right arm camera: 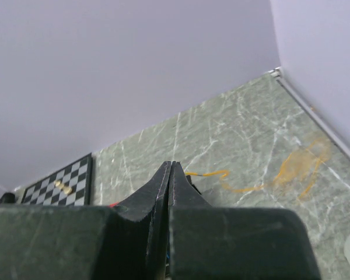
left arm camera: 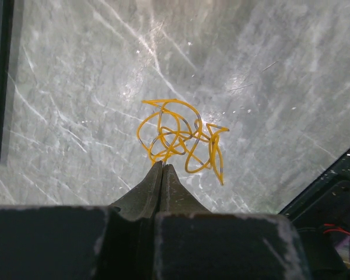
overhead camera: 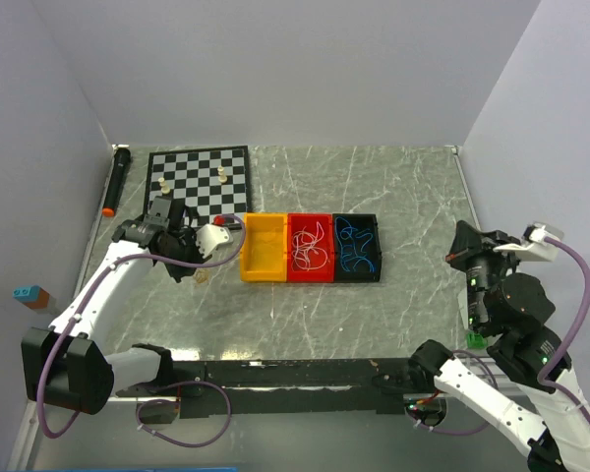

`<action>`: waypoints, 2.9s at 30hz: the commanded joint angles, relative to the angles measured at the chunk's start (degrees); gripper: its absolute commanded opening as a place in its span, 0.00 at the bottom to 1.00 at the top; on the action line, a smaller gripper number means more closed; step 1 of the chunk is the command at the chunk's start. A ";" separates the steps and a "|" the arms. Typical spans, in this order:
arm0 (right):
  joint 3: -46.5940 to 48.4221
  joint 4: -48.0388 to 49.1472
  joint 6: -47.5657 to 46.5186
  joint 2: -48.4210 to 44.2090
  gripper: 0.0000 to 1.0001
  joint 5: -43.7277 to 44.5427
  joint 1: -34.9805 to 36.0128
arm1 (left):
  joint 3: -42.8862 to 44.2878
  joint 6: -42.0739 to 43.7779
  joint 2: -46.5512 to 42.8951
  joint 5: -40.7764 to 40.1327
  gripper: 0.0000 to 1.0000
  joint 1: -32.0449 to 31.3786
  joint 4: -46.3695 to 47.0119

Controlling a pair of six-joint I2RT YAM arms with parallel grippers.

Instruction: Untangle the cables

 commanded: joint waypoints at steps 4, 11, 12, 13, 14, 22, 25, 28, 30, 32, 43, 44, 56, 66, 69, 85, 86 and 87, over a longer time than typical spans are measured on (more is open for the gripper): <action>1.56 6.38 -3.86 5.44 0.00 -13.22 -0.13 | 8.56 1.96 -0.53 9.74 0.01 0.34 -5.64; 3.58 14.54 -4.57 13.79 0.00 -27.10 -0.13 | 13.92 2.84 -1.32 13.70 0.01 0.34 -11.79; 3.84 15.87 -4.39 15.89 0.00 -29.65 -0.13 | 14.71 2.58 -1.58 14.40 0.01 0.34 -12.32; 4.11 17.27 -4.22 17.57 0.00 -32.11 -0.13 | 15.59 2.23 -1.67 15.28 0.01 0.34 -12.67; 4.37 18.68 -4.04 19.41 0.00 -34.14 -0.13 | 16.64 1.96 -1.67 16.24 0.01 0.34 -13.29; 8.32 25.89 -3.60 31.46 0.00 -44.09 2.32 | 24.56 -0.76 -0.88 21.44 0.01 0.34 -15.58; 10.43 26.51 -4.83 34.53 0.00 -43.65 4.35 | 25.53 -1.03 -0.70 21.00 0.01 0.34 -15.49; 11.84 26.60 -6.06 37.52 0.00 -42.95 6.28 | 25.79 -1.20 -0.79 21.09 0.01 0.34 -15.49; 12.02 27.04 -6.15 39.11 0.00 -42.95 6.72 | 25.97 -1.47 -1.05 21.35 0.01 0.25 -15.40; 12.11 27.39 -6.15 40.86 0.00 -43.03 7.08 | 26.41 -1.56 -1.41 21.44 0.01 0.34 -15.40; 14.57 27.92 -7.29 50.45 0.00 -43.21 7.78 | 30.63 -1.99 -1.32 21.26 0.01 0.34 -16.55; 14.57 29.49 -7.29 51.06 0.00 -43.12 7.87 | 30.71 -2.00 -1.41 21.26 0.01 0.34 -16.63; 14.22 29.24 -8.26 57.74 0.00 -41.28 8.04 | 30.89 -2.52 -2.55 21.00 0.01 0.34 -15.49; 16.33 28.45 -5.89 68.02 0.00 -39.60 10.15 | 32.74 -4.02 -2.37 23.02 0.02 0.34 -15.14; 16.24 28.45 -2.03 71.71 0.00 -42.14 10.07 | 32.21 -4.54 -2.99 23.72 0.03 0.34 -14.52; 15.46 24.49 8.09 75.96 0.29 -46.89 8.84 | 20.97 -14.73 -1.50 21.26 0.06 0.16 1.72; 14.49 25.19 8.70 73.51 0.37 -47.51 8.31 | 19.92 -15.87 -0.71 20.74 0.06 0.16 3.39; 13.09 26.24 8.97 70.44 0.44 -48.30 7.96 | 19.30 -17.45 0.43 19.87 0.06 0.08 5.23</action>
